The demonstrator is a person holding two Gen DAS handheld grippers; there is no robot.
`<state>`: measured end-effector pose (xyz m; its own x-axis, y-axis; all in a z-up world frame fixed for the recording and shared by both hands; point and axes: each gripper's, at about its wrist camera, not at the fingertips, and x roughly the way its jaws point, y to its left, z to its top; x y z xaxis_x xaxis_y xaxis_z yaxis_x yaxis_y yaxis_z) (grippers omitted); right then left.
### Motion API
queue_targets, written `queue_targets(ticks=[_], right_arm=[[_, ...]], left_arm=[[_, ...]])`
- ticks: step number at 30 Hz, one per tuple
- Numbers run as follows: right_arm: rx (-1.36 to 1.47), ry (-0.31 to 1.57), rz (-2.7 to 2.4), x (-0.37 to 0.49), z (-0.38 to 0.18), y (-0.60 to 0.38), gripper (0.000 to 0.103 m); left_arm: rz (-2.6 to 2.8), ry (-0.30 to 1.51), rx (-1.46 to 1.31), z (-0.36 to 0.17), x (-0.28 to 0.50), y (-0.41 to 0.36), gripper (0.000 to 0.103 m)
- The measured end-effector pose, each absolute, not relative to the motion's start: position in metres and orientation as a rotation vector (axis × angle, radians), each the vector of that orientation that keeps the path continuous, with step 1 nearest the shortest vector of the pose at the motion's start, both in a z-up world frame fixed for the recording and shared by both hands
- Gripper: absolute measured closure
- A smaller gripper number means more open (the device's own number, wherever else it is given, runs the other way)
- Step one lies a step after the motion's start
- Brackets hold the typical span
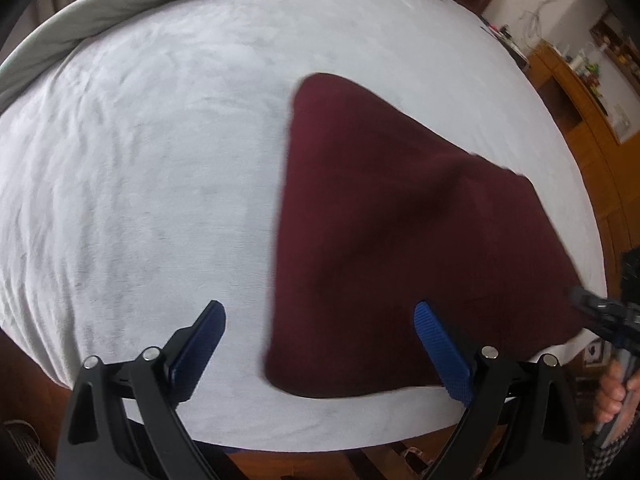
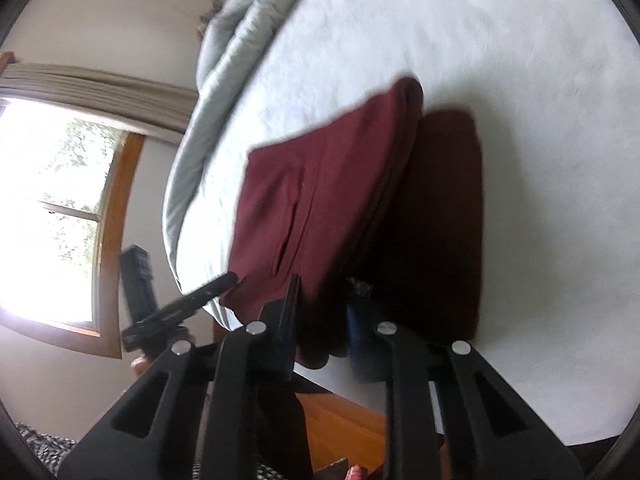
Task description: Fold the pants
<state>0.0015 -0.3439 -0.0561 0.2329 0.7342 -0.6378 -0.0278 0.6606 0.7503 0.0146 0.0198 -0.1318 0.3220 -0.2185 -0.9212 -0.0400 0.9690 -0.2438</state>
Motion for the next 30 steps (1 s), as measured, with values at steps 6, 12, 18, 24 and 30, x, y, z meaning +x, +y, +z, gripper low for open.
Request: queue_targets(ticks=[6, 12, 18, 24, 30], right_arm=[[0.639, 1.247, 0.527, -0.004, -0.047, -0.37, 0.085], [0.639, 1.289, 0.515, -0.008, -0.07, -0.357, 0.084], [0.667, 1.285, 0.514, -0.007, -0.065, -0.362, 0.084], [0.619, 1.296, 0.453, -0.011, -0.054, -0.369, 0.086], [0.575, 1.387, 0.38, -0.008, -0.089, -0.361, 0.085]], left_arm=[[-0.253, 1.325, -0.449, -0.152, 0.023, 0.042, 0.007], [-0.332, 1.403, -0.55, -0.176, 0.025, 0.031, 0.007], [-0.308, 1.376, -0.537, -0.17, 0.019, 0.025, 0.035], [-0.344, 1.294, -0.579, -0.153, 0.006, 0.031, 0.05], [-0.34, 1.331, -0.554, -0.169, 0.008, 0.033, 0.035]])
